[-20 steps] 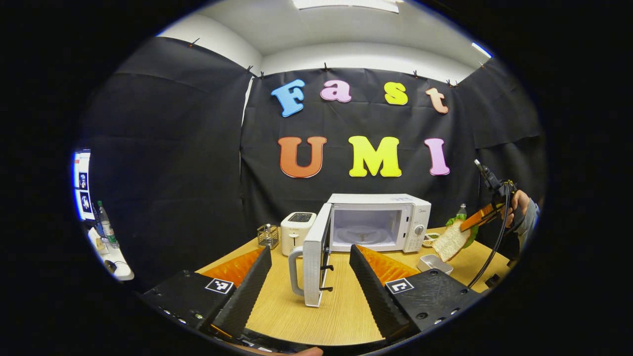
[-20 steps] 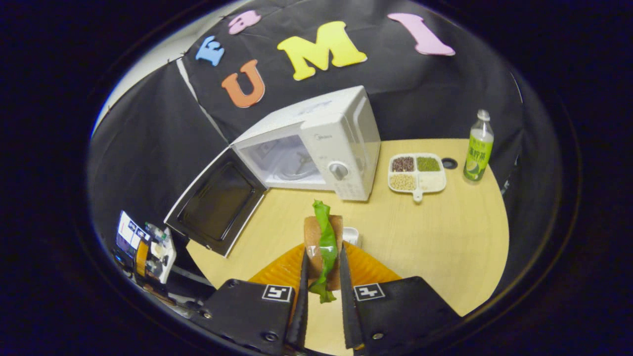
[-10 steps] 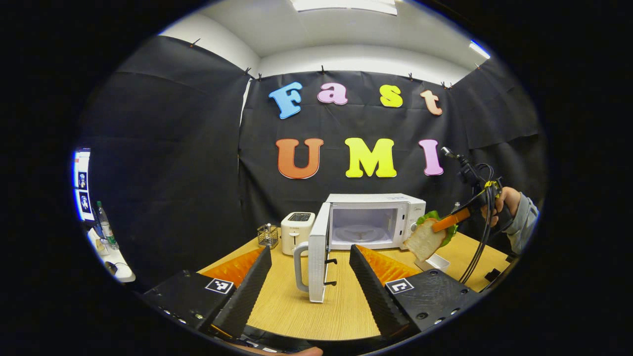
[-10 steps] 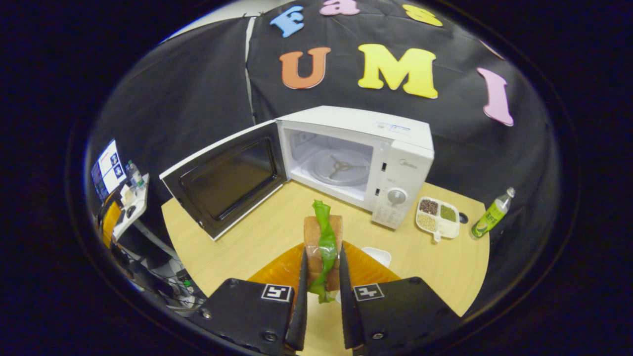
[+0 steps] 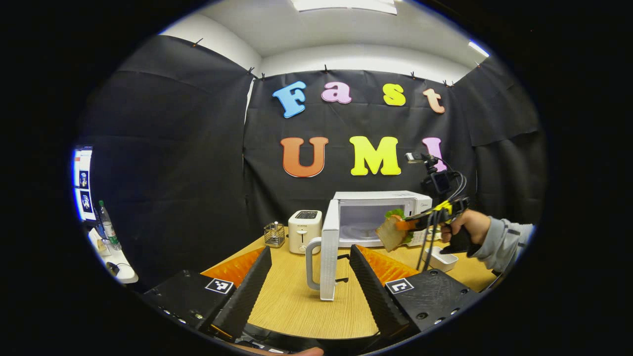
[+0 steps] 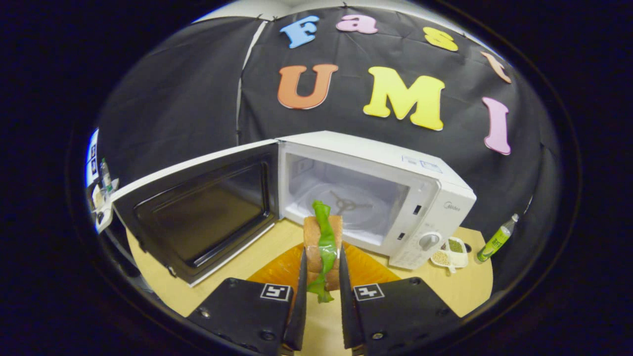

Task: Open the microwave oven with the left hand, put the food in, and close the microwave oven.

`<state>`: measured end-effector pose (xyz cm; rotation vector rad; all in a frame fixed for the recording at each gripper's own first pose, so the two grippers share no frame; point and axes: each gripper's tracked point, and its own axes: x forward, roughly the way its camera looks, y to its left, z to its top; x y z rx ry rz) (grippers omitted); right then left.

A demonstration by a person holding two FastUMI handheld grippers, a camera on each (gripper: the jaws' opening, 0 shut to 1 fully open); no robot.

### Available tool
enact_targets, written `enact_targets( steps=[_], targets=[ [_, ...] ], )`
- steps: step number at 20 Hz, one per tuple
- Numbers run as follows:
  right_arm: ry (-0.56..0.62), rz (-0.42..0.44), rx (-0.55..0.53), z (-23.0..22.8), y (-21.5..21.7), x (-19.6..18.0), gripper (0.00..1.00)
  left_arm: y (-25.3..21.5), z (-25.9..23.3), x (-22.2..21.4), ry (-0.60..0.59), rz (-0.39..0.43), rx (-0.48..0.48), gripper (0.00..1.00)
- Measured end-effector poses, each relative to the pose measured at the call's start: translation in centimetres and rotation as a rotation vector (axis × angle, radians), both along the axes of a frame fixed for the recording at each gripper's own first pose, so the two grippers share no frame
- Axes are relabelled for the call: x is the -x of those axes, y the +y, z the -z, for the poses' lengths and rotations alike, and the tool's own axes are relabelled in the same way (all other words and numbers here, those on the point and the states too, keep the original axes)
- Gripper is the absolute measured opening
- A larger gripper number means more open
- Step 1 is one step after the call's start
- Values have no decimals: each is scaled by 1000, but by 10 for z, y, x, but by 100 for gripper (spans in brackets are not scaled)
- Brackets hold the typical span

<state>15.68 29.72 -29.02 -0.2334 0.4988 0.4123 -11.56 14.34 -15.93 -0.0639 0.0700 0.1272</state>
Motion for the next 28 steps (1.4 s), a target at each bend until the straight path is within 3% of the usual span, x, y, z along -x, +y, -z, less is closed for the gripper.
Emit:
enact_targets(
  steps=[6,13,17,21,28],
  targets=[
    [-135,266,-265,13,21,-84,34,1,5,-11,-9,36,45,95],
    [-146,509,-668,40,40,-173,34,40,15,-37,-13,-3,90,95],
    [-64,647,-857,65,37,-224,34,56,30,-50,20,-29,100,95],
    [-41,696,-919,80,33,-243,34,61,41,-55,54,-41,82,95],
    [-65,708,-776,97,25,-239,36,58,41,-58,45,-31,83,95]
  ],
)
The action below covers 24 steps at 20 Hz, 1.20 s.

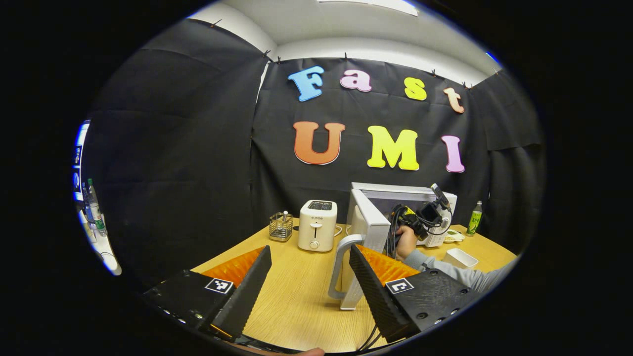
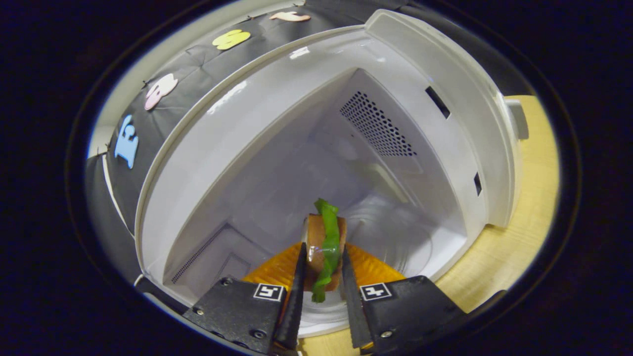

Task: Open the microwave oven with the left hand, put the food in, and close the microwave oven.

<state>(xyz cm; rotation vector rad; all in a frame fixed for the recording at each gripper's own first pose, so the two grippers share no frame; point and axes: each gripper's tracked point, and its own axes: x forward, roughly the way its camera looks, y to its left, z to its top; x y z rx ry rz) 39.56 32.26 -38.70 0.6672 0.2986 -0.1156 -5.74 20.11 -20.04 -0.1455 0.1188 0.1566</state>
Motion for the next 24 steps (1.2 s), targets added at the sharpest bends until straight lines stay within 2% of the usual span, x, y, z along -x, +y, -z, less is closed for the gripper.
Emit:
enact_targets(
  steps=[1,2,5,6,9,11,12,14,15,16,17,18,19,20,21,22,23,24],
  targets=[
    [20,25,48,9,-8,3,46,-1,1,-1,-2,1,5,95],
    [63,38,105,21,-15,7,41,1,2,-2,-1,0,11,95],
    [103,7,234,29,-18,12,60,1,5,-2,11,-6,9,95],
    [104,-7,271,26,-20,13,77,2,5,-3,17,-10,3,95],
    [98,-47,336,17,-23,24,86,6,10,-4,31,-17,-23,95],
    [90,-67,343,10,-27,33,84,9,13,-6,47,-25,-39,95],
    [90,-83,344,7,-28,38,96,11,15,-7,53,-30,-44,95],
    [99,-147,388,2,-29,45,100,13,14,-8,50,-23,-56,95],
    [93,-190,419,-3,-30,48,91,15,12,-11,40,-25,-68,95],
    [86,-233,442,-9,-28,55,100,20,11,-12,31,-32,-76,84],
    [67,-270,449,-18,-28,64,100,25,10,-16,21,-43,-89,95],
    [41,-309,458,-30,-27,74,92,30,11,-21,17,-52,-102,95],
    [12,-345,468,-45,-26,85,92,36,13,-27,17,-61,-113,95],
    [-10,-384,471,-59,-26,99,91,42,16,-32,28,-75,-116,84],
    [-39,-418,478,-73,-26,114,100,47,20,-36,38,-89,-109,89],
    [-67,-445,497,-86,-29,129,100,48,21,-42,37,-85,-95,61],
    [-84,-465,524,-101,-36,145,91,42,21,-45,25,-69,-90,53],
    [-97,-480,537,-113,-42,159,91,40,22,-50,16,-56,-90,48]
  ],
)
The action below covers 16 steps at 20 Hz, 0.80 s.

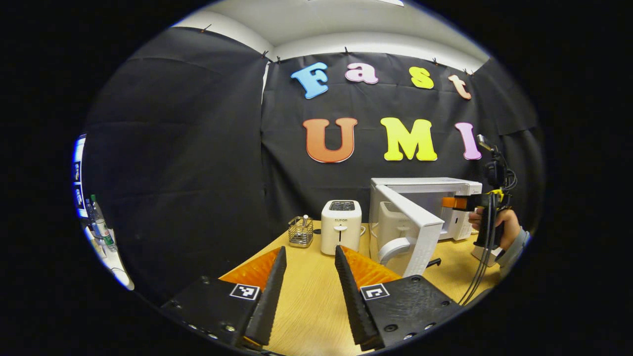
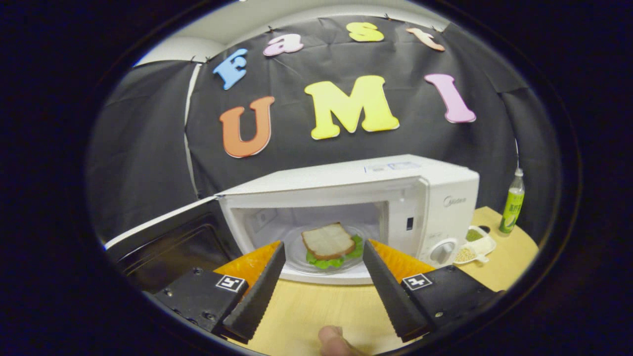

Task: Open the microwave oven with the left hand, put the food in, and close the microwave oven.

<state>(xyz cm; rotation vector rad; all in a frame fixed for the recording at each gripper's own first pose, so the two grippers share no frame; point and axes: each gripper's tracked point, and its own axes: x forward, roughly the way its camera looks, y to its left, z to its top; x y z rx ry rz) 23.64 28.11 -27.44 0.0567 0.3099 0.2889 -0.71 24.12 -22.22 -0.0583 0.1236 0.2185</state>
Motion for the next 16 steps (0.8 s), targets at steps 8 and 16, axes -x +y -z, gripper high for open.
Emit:
enact_targets(
  steps=[8,16],
  targets=[
    [-129,-41,31,-101,-80,118,91,-21,32,-31,44,64,34,0],
    [-147,-33,13,-145,-143,209,100,-85,37,-36,36,197,114,0]
  ],
)
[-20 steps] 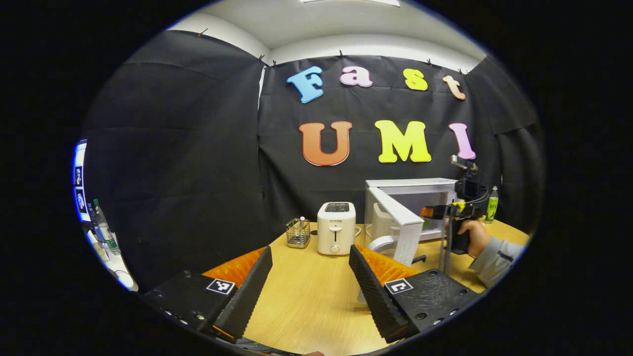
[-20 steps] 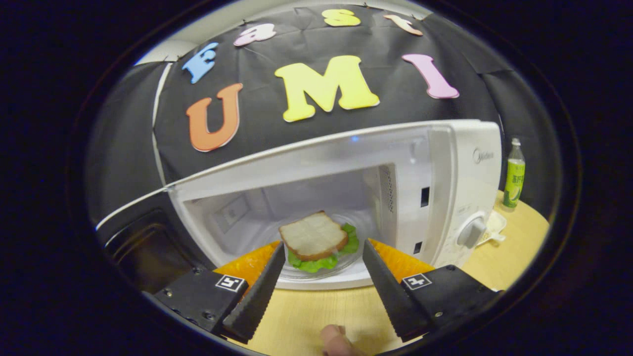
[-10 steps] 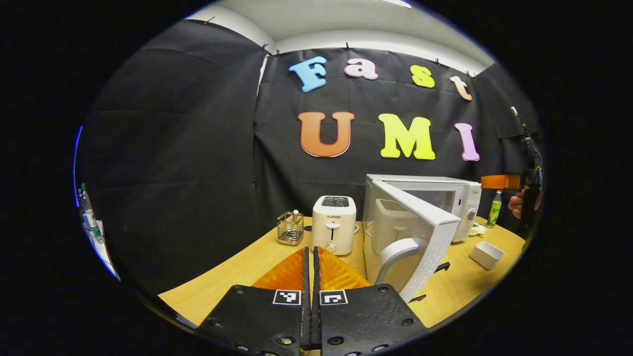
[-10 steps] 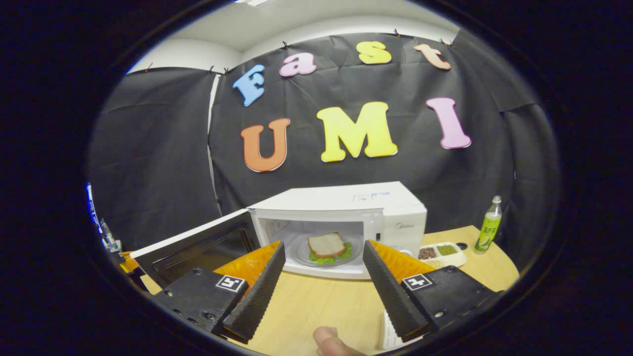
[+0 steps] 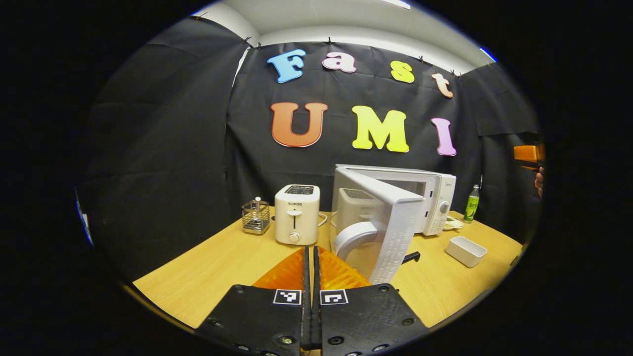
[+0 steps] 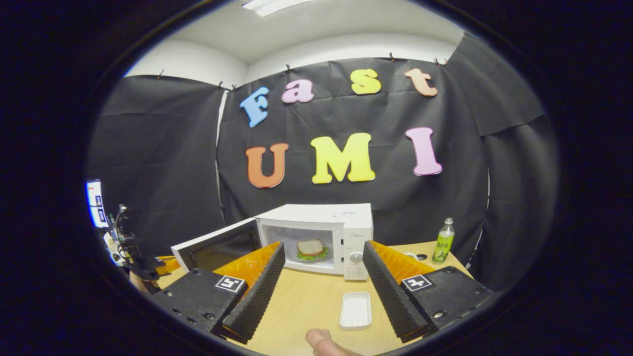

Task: Open the microwave oven with the left hand, put the food in, and close the microwave oven.

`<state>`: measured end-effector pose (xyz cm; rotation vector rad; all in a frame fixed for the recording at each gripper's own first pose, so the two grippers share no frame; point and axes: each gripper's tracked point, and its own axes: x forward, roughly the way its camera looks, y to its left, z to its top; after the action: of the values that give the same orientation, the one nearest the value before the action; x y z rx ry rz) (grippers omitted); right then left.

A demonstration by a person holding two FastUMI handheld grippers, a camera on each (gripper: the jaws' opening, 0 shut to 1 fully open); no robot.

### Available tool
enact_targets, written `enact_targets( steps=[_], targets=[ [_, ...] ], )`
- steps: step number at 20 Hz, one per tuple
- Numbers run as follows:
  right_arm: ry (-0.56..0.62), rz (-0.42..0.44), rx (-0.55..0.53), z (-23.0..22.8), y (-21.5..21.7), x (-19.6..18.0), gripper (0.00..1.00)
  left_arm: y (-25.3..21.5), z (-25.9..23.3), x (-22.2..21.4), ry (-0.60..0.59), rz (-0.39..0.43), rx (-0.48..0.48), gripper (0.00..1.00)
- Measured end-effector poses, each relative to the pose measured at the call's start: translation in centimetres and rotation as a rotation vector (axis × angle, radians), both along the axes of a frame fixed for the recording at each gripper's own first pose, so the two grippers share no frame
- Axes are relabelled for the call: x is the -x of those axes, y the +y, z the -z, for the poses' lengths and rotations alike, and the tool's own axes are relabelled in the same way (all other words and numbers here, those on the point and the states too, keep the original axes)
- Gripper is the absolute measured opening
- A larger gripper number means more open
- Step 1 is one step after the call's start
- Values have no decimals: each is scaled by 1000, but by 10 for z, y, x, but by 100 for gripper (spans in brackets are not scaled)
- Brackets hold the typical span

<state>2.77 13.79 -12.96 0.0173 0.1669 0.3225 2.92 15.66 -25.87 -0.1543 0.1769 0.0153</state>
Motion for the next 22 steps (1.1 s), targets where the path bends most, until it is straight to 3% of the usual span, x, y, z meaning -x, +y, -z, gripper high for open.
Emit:
enact_targets(
  steps=[5,6,7,12,13,14,15,17,18,19,20,21,22],
  targets=[
    [-17,2,6,-5,-32,25,100,-45,9,-21,0,60,27,0],
    [-12,-1,5,0,-36,28,91,-55,13,-28,9,73,17,0],
    [-8,-8,6,2,-39,30,100,-65,13,-35,8,85,6,0],
    [-1,-17,-26,11,-59,27,100,-124,15,-72,-7,200,30,0],
    [-1,-25,-28,12,-61,25,91,-136,14,-79,-15,222,45,0],
    [-2,-35,-25,15,-64,25,100,-149,12,-86,-21,248,63,0],
    [-8,-46,-25,16,-66,23,91,-160,9,-95,-33,260,75,0],
    [-15,-58,-26,19,-73,20,91,-177,7,-113,-45,276,83,0],
    [-16,-56,-27,22,-79,18,100,-185,6,-121,-44,285,88,0],
    [-22,-51,-27,23,-84,15,100,-194,5,-129,-46,290,93,0],
    [-27,-47,-25,25,-88,11,91,-201,3,-137,-45,292,92,0],
    [-33,-40,-22,26,-95,7,100,-208,1,-147,-48,288,87,0],
    [-36,-32,-16,28,-101,4,100,-216,0,-157,-50,288,89,0]
  ],
)
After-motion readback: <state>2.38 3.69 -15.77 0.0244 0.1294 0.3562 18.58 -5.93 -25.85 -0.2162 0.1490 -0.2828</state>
